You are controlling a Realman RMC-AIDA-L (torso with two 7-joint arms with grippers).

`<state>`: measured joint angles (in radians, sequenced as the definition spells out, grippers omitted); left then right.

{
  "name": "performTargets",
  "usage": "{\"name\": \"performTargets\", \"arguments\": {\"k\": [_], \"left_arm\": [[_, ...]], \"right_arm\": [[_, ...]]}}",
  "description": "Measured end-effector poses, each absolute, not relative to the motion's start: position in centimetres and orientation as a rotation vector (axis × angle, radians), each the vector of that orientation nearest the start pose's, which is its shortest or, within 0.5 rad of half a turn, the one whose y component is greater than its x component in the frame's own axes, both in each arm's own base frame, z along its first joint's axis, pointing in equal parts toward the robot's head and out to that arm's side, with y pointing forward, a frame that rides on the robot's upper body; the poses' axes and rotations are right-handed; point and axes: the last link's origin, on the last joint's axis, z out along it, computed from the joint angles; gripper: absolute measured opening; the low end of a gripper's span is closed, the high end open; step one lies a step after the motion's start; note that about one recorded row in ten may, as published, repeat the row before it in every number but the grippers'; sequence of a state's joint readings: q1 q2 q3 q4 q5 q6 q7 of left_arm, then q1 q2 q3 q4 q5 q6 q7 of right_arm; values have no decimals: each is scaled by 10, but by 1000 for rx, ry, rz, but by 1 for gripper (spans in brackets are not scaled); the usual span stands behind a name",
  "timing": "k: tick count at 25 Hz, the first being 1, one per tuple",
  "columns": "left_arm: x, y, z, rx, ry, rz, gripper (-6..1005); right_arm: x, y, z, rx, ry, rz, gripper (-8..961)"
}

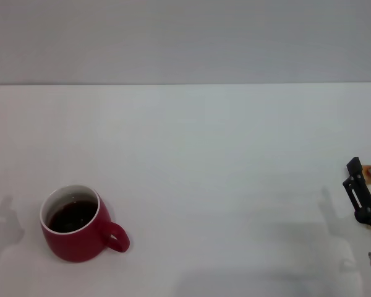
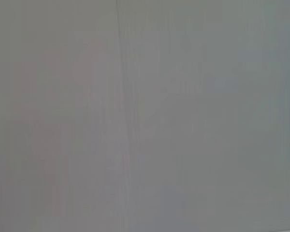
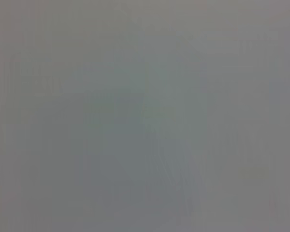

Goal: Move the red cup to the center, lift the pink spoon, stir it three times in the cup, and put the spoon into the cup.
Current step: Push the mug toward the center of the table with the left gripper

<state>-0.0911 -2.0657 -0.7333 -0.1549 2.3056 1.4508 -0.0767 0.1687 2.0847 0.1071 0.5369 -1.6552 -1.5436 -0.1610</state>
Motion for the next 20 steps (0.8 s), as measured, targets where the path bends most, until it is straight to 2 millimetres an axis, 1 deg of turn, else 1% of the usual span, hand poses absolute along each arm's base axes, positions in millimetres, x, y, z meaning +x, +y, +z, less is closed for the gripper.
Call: {"name": "performTargets", "arguments": {"k": [15,20], "left_arm": [[-383,195,-3,-1546,-484,-591,-2],[-382,188,-9,-1573,-494,-586,-2]], "right_arm": [[294,206,-64,-1516,551,845,681],[294,205,-64,-1522,549,845,682]]}}
